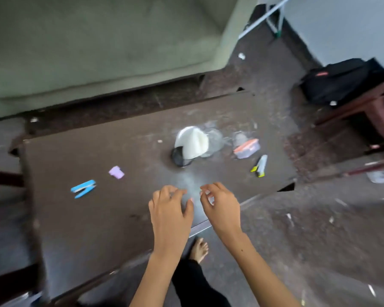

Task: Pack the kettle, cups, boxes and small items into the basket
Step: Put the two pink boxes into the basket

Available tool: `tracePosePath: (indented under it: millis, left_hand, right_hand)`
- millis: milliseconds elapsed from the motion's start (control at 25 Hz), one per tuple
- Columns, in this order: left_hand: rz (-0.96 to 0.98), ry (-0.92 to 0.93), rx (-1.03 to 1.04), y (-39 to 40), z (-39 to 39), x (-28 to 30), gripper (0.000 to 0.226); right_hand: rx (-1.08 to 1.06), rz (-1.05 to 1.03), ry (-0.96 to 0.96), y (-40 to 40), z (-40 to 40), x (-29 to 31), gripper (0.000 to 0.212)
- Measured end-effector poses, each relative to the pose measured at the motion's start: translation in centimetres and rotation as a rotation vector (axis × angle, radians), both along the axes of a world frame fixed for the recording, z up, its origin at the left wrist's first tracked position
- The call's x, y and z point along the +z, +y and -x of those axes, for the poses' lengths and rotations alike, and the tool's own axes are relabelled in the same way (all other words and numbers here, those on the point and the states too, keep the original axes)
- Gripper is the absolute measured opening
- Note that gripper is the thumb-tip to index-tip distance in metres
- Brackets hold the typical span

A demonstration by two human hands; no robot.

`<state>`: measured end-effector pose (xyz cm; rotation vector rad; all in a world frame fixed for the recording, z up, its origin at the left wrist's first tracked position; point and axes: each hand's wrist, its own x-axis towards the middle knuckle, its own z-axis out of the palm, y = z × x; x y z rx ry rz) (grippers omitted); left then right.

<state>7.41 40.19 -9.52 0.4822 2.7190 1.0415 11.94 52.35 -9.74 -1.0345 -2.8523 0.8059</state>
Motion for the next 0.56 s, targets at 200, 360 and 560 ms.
tracePosePath:
  millis: [200, 360, 560]
  left_hand:
    - [-0.004, -0.019, -0.093, 13.8, -1.2, -1.8, 0.017]
    - [0.061, -0.063, -0.101, 19.7, -0.3, -3.2, 0.018]
    - [0.097, -0.125, -0.071, 22.6, 0.4, -4.6, 0.021]
  right_hand:
    - [-0.071, -0.010, -0.091, 13.3, -1.8, -2.2, 0.021]
    - [-0.099, -0.085, -0.194, 19.9, 0.4, -4.0, 0.036]
    - [-0.189, 0.070, -0.300, 24.7, 4.5, -7.0, 0.066]
